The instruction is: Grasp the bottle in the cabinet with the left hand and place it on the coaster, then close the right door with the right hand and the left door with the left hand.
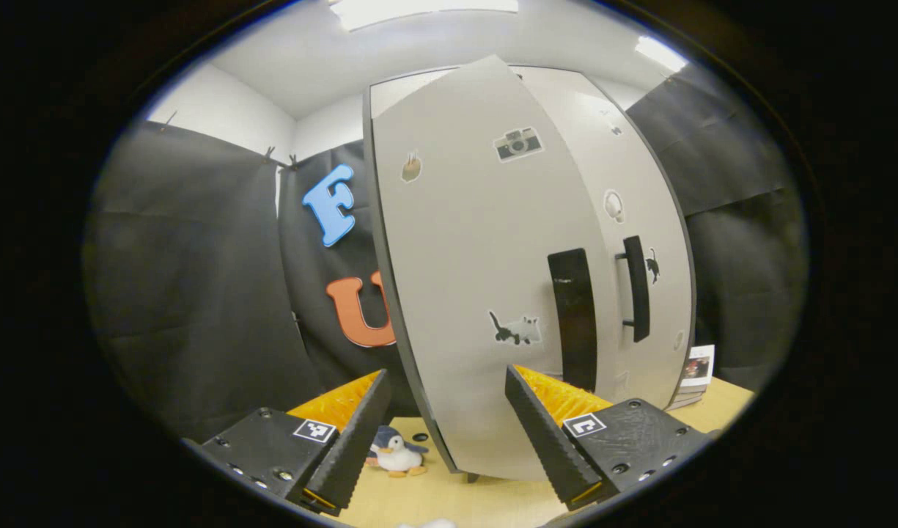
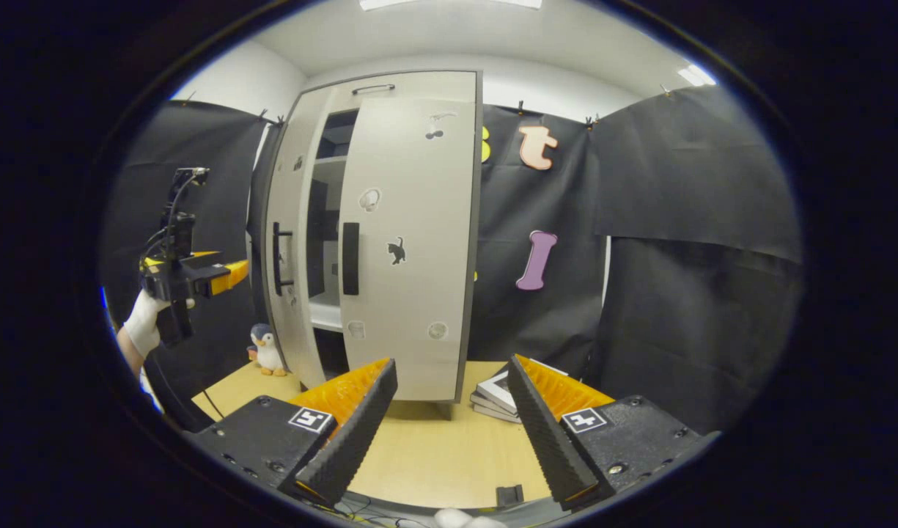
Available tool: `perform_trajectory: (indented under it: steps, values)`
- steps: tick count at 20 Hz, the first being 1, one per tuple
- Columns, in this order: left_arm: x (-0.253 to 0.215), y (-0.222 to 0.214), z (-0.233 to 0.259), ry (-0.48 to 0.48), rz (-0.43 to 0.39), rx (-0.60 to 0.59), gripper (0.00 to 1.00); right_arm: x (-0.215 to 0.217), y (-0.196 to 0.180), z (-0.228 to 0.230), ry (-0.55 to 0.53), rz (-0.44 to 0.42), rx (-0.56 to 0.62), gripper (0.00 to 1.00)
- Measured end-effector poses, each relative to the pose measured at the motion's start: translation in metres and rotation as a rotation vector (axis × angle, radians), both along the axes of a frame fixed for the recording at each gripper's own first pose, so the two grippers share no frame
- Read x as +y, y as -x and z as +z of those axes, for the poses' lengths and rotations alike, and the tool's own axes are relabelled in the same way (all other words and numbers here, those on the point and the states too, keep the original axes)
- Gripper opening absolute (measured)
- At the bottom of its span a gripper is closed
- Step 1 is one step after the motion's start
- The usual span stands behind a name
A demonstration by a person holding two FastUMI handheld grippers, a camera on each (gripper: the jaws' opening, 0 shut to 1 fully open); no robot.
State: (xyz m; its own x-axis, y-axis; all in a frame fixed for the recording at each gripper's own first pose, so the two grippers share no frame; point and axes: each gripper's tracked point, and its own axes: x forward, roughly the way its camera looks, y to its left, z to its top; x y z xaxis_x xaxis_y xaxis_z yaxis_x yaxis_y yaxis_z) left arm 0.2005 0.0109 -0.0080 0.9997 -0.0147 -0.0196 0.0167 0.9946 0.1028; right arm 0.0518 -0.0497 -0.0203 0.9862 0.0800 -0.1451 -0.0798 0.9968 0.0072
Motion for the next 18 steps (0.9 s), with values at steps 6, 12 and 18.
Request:
perform_trajectory:
  steps: [6, 12, 18]
  values:
    - [-0.004, 0.026, -0.008, 0.042, -0.013, 0.044, 0.97, 0.013, -0.003, 0.006, -0.006, 0.017, -0.016, 0.99]
    - [-0.016, 0.056, 0.002, 0.107, -0.041, 0.053, 0.97, 0.023, -0.002, 0.018, -0.011, 0.015, -0.056, 0.99]
    - [-0.016, 0.099, 0.01, 0.102, -0.042, 0.038, 0.98, 0.03, -0.005, 0.026, -0.032, -0.002, -0.088, 1.0]
